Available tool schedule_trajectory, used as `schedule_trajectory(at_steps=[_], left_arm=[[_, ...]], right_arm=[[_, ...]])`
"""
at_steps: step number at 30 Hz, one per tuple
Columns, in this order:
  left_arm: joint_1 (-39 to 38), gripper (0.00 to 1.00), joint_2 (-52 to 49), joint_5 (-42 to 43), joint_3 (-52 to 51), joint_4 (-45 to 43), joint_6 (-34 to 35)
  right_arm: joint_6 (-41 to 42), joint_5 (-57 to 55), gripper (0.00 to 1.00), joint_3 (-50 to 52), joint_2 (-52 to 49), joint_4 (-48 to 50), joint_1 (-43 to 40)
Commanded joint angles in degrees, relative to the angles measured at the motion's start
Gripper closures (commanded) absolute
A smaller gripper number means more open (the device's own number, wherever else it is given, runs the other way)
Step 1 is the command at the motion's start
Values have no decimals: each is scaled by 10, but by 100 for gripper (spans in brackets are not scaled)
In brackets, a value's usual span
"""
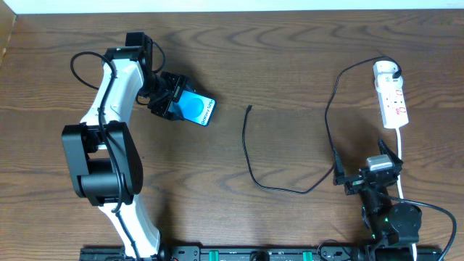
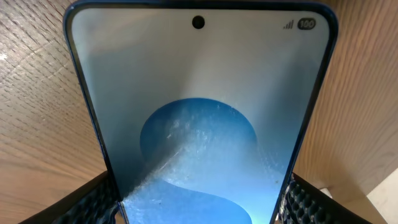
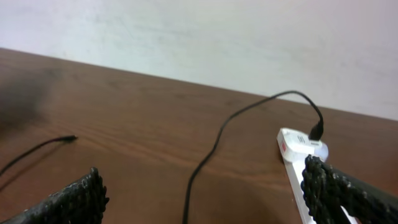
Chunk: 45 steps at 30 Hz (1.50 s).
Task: Plug charger to phone and switch on socket
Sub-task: 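Move the right gripper to the phone's bottom edge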
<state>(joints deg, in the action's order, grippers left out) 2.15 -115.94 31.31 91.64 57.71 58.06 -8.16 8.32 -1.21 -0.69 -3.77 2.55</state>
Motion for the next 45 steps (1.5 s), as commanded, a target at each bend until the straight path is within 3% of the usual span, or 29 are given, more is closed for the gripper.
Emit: schedule_trajectory(at_steps=[1, 9, 16, 24, 31, 36, 45], left_arm=[[-2, 43, 18, -2, 10, 3, -10], [-2, 43, 18, 10, 10, 3, -10], [-2, 43, 18, 10, 10, 3, -10], [-2, 43, 18, 11, 10, 3, -10], [-2, 43, 18, 40, 10, 3, -10], [-2, 43, 18, 58, 10, 3, -8], [-4, 43, 18, 61, 10, 3, 25]], right_arm=[[24, 29, 1, 3, 3, 18, 9], [80, 39, 1, -34, -54, 70, 9], [80, 121, 1, -185, -248, 58, 9], [87, 183, 1, -414, -441, -98, 9], [178, 307, 1, -576, -635, -196, 10], [243, 348, 1, -618, -760, -172, 51], [338, 358, 1, -619, -906, -2, 179]])
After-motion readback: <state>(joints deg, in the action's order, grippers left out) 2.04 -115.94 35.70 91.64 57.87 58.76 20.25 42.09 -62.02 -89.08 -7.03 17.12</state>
